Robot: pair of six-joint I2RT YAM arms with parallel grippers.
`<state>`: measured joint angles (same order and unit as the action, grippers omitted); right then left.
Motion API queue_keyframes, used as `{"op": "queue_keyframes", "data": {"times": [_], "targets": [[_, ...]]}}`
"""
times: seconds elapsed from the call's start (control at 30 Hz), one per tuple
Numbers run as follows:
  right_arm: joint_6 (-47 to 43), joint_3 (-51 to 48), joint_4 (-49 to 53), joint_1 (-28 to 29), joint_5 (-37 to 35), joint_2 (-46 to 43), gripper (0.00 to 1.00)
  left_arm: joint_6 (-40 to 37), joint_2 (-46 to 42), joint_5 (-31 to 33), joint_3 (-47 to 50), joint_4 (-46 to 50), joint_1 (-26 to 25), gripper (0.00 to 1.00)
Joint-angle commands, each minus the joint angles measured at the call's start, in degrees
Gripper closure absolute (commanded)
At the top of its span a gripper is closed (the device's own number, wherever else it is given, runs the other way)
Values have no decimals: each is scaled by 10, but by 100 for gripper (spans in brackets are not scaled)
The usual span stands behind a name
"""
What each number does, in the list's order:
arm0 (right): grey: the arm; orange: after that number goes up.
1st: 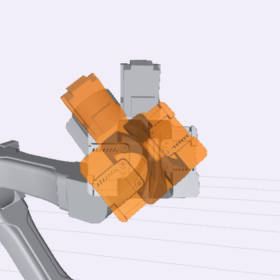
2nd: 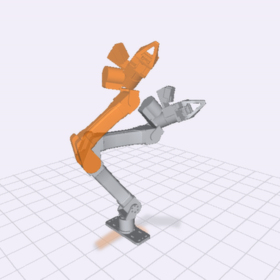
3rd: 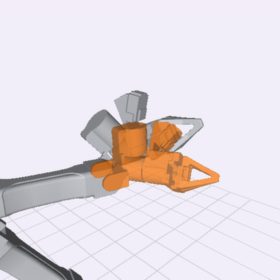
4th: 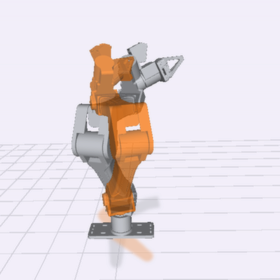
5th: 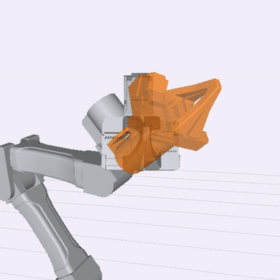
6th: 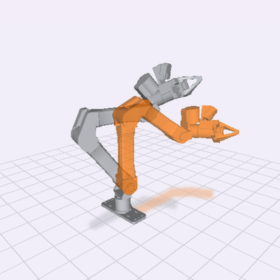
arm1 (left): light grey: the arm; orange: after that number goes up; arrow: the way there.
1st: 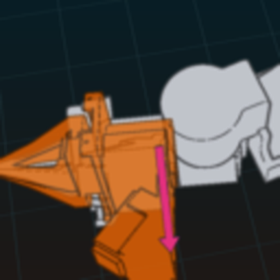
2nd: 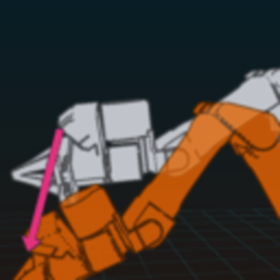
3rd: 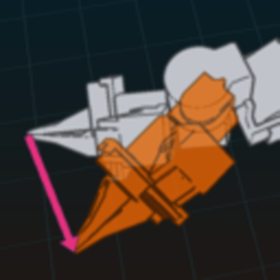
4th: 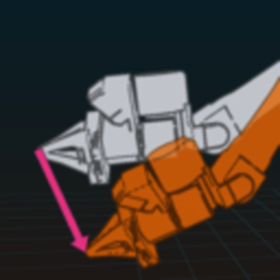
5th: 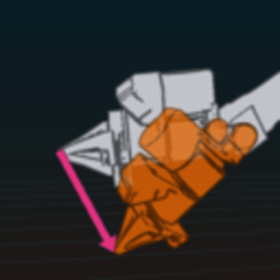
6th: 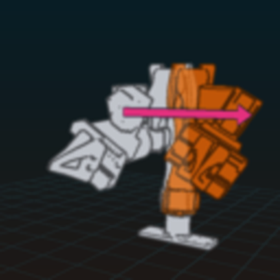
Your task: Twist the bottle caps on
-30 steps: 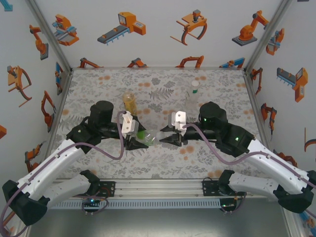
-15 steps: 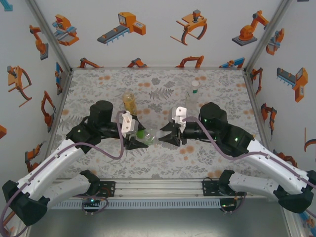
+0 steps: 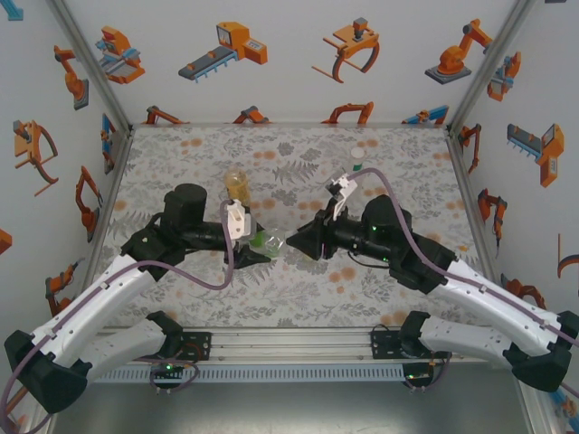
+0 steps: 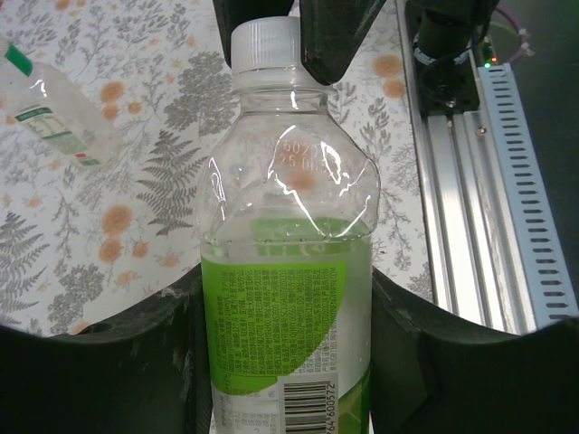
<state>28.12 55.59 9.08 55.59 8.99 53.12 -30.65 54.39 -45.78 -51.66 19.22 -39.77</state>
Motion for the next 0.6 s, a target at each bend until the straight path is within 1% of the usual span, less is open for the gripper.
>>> {"op": "queue_keyframes", "data": {"times": [0.0, 0.07, 0.2, 0.43, 0.57], "targets": [[152, -10, -9, -6, -113, -8, 100, -1, -18, -11, -8, -14, -5, 100], [204, 4, 21, -5, -121, -2, 100, 0, -18, -3, -8, -15, -4, 100], [275, 34, 73, -5, -118, 16, 100, 4, -17, 5, -7, -18, -5, 100], [290, 47, 74, -4, -92, 34, 99, 5, -14, 6, -7, -20, -3, 100], [290, 51, 68, -4, -79, 42, 76, 7, -14, 9, -6, -22, -3, 100]]}}
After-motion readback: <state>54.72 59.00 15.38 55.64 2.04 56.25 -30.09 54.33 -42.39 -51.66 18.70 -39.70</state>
